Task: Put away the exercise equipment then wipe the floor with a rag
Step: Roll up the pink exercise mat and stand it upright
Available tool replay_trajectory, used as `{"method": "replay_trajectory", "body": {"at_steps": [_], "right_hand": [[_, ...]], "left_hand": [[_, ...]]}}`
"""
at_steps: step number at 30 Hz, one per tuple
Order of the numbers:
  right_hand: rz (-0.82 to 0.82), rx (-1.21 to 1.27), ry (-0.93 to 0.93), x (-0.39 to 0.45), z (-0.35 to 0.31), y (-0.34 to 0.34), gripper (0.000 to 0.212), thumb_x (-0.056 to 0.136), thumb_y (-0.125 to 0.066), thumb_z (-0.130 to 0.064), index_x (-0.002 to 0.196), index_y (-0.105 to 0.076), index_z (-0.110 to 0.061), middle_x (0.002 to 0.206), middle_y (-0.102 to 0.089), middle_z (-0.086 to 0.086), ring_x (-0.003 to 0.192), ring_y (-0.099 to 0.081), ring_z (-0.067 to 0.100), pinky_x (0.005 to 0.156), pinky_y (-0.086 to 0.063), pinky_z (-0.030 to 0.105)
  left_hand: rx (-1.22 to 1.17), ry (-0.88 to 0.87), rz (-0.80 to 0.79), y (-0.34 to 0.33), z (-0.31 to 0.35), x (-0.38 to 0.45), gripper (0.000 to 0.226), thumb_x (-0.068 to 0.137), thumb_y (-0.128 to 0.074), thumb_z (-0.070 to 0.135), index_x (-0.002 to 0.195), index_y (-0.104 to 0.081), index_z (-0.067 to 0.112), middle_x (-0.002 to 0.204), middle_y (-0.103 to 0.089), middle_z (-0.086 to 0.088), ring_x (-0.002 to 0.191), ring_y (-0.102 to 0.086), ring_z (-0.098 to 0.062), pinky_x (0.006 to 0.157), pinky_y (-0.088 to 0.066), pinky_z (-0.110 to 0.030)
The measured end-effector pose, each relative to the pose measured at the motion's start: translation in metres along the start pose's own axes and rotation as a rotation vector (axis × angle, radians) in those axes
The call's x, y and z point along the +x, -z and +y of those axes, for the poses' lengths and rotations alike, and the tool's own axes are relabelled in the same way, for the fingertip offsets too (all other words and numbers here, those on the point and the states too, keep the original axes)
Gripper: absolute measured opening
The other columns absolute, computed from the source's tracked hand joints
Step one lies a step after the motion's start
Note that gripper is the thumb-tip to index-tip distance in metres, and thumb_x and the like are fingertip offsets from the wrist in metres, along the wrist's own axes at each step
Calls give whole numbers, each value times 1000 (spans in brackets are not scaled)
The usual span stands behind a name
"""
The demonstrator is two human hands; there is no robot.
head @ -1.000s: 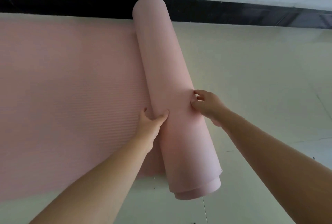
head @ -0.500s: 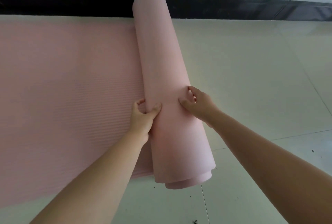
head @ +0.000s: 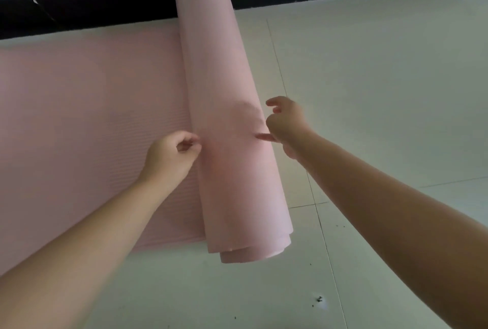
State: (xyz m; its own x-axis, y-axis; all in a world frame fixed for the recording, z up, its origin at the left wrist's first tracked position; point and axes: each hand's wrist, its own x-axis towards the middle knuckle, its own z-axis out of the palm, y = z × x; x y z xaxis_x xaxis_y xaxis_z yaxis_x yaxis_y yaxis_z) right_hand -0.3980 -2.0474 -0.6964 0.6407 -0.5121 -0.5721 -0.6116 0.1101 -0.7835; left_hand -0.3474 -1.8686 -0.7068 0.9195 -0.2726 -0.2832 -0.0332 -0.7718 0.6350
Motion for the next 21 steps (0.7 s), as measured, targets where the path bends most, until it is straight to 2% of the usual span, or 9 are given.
{"method": "replay_trajectory", "body": {"at_steps": [2,4,6,8,10,13,15,18,21], "right_hand": [[-7,-5,-81,2,4,-6,50,90,-35,8,138,-38,-6,104,-38,5,69,-51,17,87,-55,38],[-19,-78,-86,4,3,-12,48,90,-39,4,138,-39,-4,96,-42,4,78,-52,22,86,-55,39],[-52,-165,-65,5,-5,-17,42,91,-40,1,133,-45,-2,90,-49,7,71,-51,22,65,-52,31],[-106,-296,4,2,-12,-20,43,92,-39,-4,134,-45,-2,94,-52,9,70,-52,25,58,-43,28],[-171,-349,45,-1,-16,-24,43,93,-37,-4,135,-44,0,106,-59,12,77,-52,26,61,-43,28],[-229,-364,62,-2,-21,-29,38,91,-36,1,126,-50,8,121,-59,23,83,-46,23,77,-45,37],[-271,-396,72,-2,-25,-30,37,93,-36,1,125,-55,6,117,-59,23,88,-48,25,87,-46,37],[-281,-448,110,-2,-26,-30,38,92,-36,0,122,-60,-2,128,-56,18,109,-54,31,96,-45,32],[-292,-462,118,-1,-25,-37,36,92,-44,-7,125,-56,-5,112,-55,15,92,-49,24,74,-43,27]], "left_hand": [[19,26,-91,9,-1,-1,24,90,-61,9,113,-66,5,101,-65,-4,91,-53,-11,77,-34,-13],[53,41,-180,16,-3,-5,32,90,-61,12,121,-62,7,115,-66,-5,99,-58,-15,88,-40,-21],[97,25,-231,18,-2,-10,45,89,-62,15,133,-53,11,132,-58,-7,121,-54,-19,103,-38,-27],[153,6,-219,16,2,-16,57,90,-61,16,143,-40,18,148,-39,-7,139,-35,-18,112,-26,-24],[139,20,-147,12,6,-18,64,89,-63,18,146,-34,21,154,-26,-7,143,-26,-18,115,-19,-23],[110,105,-71,6,7,-20,73,83,-69,25,146,-33,18,150,-32,-7,139,-32,-21,116,-26,-30],[215,148,-56,2,5,-22,78,82,-69,34,148,-29,21,154,-24,-7,143,-23,-22,117,-21,-30],[233,219,-52,3,0,-22,84,82,-68,39,150,-22,22,158,-10,-11,148,-6,-24,121,-11,-33],[230,213,-18,10,-7,-20,83,83,-68,32,150,-21,20,158,-13,-11,148,-8,-24,121,-12,-33]]}}
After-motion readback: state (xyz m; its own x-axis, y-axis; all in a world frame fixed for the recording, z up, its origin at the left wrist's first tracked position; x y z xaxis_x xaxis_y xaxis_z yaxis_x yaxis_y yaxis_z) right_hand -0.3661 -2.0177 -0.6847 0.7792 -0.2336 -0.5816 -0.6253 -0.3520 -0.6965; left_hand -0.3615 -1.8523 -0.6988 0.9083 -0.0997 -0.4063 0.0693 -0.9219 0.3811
